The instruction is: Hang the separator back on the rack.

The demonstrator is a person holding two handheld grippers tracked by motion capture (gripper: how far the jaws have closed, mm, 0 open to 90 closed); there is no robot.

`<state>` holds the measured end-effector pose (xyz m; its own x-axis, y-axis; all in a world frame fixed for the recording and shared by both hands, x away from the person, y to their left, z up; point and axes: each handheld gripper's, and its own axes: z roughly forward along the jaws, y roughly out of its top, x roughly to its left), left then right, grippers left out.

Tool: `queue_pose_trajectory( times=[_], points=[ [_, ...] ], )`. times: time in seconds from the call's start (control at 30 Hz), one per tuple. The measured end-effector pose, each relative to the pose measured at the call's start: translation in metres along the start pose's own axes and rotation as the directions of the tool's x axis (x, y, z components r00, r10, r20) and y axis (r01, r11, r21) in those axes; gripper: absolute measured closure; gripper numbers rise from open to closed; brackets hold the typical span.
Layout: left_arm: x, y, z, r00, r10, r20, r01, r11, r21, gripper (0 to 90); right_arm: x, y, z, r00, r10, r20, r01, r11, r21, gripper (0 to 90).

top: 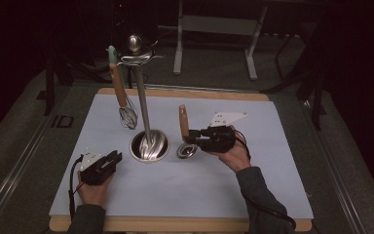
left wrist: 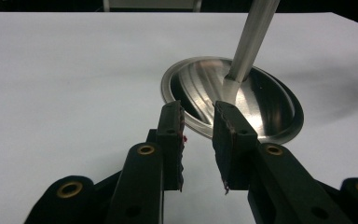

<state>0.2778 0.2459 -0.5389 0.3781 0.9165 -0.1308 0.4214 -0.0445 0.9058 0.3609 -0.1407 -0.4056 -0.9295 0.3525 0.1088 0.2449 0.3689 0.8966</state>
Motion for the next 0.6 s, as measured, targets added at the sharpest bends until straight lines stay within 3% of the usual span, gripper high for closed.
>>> queue_pose_trajectory(
  times=[0.6],
  points=[
    [0.000,0.000,0.000,1.0000,0.001,0.000,-0.001,1.0000,0.000,73.4,0.015,0.048,0.004,0.9976,-0.068,-0.016,0.067,0.997,-0.034,71.0]
  ],
)
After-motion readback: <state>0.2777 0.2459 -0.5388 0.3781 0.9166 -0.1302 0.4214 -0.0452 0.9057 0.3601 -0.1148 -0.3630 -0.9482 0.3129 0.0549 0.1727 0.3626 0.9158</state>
